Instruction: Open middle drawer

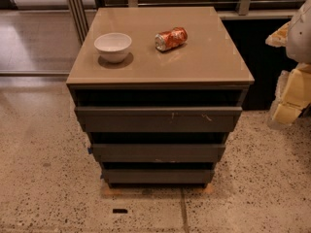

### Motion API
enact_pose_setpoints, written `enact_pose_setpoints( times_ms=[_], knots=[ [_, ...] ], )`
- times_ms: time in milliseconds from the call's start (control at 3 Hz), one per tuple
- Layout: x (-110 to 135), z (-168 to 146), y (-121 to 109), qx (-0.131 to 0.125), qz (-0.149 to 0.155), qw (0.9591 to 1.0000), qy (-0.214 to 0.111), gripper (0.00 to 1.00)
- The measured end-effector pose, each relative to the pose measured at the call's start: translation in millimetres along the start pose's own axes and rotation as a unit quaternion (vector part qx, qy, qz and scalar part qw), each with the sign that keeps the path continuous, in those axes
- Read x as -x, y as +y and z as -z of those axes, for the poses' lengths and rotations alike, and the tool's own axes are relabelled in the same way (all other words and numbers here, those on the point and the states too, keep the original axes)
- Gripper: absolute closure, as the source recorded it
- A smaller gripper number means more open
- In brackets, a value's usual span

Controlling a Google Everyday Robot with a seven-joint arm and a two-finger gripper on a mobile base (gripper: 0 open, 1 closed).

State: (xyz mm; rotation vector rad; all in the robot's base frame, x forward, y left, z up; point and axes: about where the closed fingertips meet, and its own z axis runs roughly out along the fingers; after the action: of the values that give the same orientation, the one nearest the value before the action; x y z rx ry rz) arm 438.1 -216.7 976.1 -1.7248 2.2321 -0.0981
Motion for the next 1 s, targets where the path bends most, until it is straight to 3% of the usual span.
enact_pose_setpoints(
  times_ms=[667,1000],
  knots=[
    [1.6,4.5,0.2,-0.002,0.006,1.0,0.001,0.0],
    [1.0,4.9,3.0,-0.03,-0.016,0.9994,-0.01,0.0]
  ],
)
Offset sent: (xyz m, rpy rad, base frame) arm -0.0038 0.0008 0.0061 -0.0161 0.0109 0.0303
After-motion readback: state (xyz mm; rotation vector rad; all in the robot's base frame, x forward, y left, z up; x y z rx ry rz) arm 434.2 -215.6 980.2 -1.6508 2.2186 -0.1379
